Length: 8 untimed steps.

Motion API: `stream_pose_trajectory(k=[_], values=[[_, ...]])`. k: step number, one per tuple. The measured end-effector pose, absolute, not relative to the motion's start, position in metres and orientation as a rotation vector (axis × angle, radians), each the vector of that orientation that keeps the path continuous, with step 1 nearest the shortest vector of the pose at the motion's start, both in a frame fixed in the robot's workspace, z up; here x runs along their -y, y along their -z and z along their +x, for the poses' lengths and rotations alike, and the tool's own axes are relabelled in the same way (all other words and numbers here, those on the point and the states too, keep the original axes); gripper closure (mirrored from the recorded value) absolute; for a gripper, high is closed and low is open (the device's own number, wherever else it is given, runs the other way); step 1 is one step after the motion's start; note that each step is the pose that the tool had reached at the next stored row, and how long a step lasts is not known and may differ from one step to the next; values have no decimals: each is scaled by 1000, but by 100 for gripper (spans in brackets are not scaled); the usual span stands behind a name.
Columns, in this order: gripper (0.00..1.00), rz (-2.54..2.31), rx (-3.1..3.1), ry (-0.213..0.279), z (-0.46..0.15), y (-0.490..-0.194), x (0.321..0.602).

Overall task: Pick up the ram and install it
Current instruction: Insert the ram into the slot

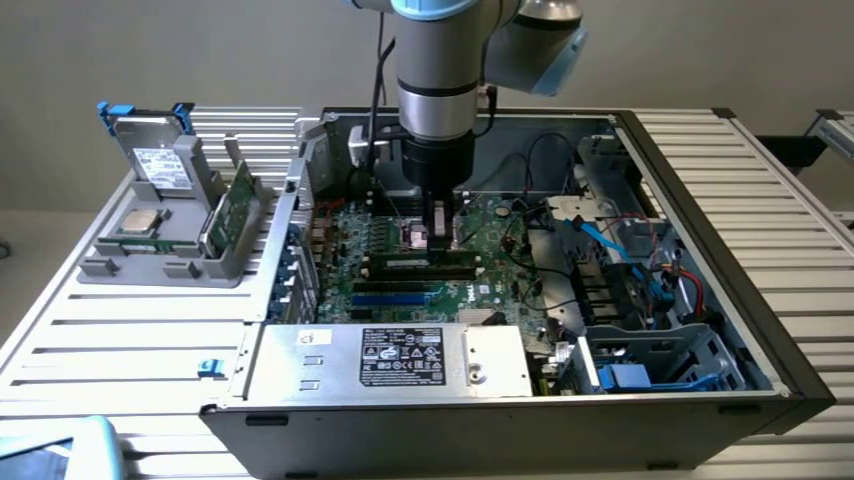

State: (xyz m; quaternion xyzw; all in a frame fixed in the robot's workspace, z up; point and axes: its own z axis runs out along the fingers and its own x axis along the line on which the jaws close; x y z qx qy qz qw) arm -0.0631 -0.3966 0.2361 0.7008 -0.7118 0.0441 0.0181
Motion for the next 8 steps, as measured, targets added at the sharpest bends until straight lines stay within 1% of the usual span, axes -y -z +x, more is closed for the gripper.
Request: stream_pose_trajectory(k=[8], values=[[87, 2168, 2194, -106, -59, -237, 398]])
